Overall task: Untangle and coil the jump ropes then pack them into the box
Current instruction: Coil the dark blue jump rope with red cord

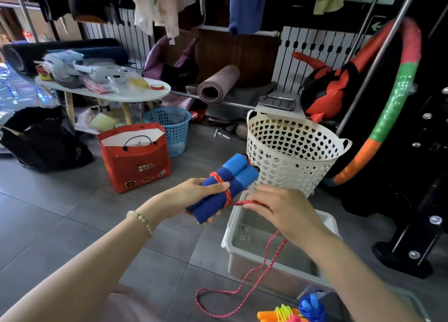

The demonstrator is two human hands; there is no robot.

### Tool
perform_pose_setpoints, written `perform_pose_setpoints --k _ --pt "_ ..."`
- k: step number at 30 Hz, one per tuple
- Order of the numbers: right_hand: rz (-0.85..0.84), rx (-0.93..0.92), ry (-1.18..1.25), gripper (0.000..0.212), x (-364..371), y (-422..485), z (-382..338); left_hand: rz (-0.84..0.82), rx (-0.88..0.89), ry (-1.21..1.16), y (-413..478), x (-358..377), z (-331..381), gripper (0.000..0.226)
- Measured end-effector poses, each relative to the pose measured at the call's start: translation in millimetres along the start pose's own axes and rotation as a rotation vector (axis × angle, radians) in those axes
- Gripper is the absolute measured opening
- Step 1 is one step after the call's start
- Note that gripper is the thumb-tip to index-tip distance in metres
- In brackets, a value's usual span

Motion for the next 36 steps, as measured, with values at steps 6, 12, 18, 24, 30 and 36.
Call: perform_pose_setpoints --k 6,12,18,24,30,36 --pt "-0.031 0.188 0.528 0.007 -16.6 0.9 11.0 -0.380 -0.064 0.286 -20.6 14.7 4.3 0.060" --pt "-0.155 0.099 0.546 0.016 -7.3 -0.2 -5.1 -0.525 -0.022 0.434 -27.7 27.2 5.3 0.027" --pt "-0.270 0.183 0.534 0.024 2.7 -4.0 -0.9 -0.423 0.147 0.621 -25.5 33.1 -0.1 0.024" --pt "-0.564 0.268 0.791 0.021 15.6 -9.6 -5.8 -0.499 0.157 0.775 -30.1 36.9 -3.8 0.028" --pt "-0.588 0.297 0.885 0.022 20.0 -11.1 -9.1 -0.415 0.323 0.921 -34.9 46.1 -2.5 0.034" --pt "-0.819 0.356 1.169 0.017 16.5 -12.0 -8.2 -0.405 0.440 1.021 -41.1 48.2 4.2 0.036"
Point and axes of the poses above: each hand's wrist, its own y-axis towards the middle knuckle, its own x-axis out of the palm, z = x × y, the point moved 3 cm from there along y, towards the middle knuckle, and after that the axes turned 6 degrees about x, right-handed, at the moved point
